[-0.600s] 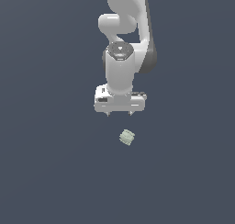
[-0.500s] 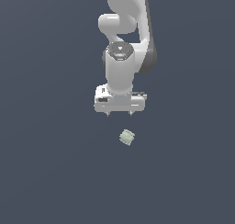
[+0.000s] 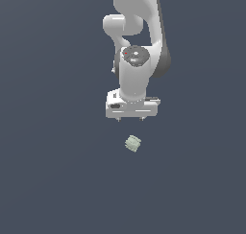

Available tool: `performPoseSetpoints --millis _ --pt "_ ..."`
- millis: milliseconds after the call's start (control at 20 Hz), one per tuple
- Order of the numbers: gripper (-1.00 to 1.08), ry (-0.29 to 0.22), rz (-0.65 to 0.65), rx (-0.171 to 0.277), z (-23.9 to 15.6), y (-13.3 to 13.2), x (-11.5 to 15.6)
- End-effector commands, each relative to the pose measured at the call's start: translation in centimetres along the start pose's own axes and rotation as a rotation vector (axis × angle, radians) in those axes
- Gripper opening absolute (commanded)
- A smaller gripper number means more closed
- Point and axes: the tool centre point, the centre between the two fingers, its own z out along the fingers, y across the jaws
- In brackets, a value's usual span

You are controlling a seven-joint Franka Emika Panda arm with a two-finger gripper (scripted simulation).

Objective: Pick up the object and move it to a goal position.

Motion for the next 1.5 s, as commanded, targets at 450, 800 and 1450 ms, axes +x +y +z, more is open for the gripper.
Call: performPoseSetpoints --millis 450,800,1450 --pt "1.0 0.0 0.053 0.002 0.6 -0.2 0.5" --pt "1.0 0.002 0.169 0.005 1.9 -0.4 1.6" --pt "1.0 0.008 0.484 0.005 5.8 -1.1 4.2"
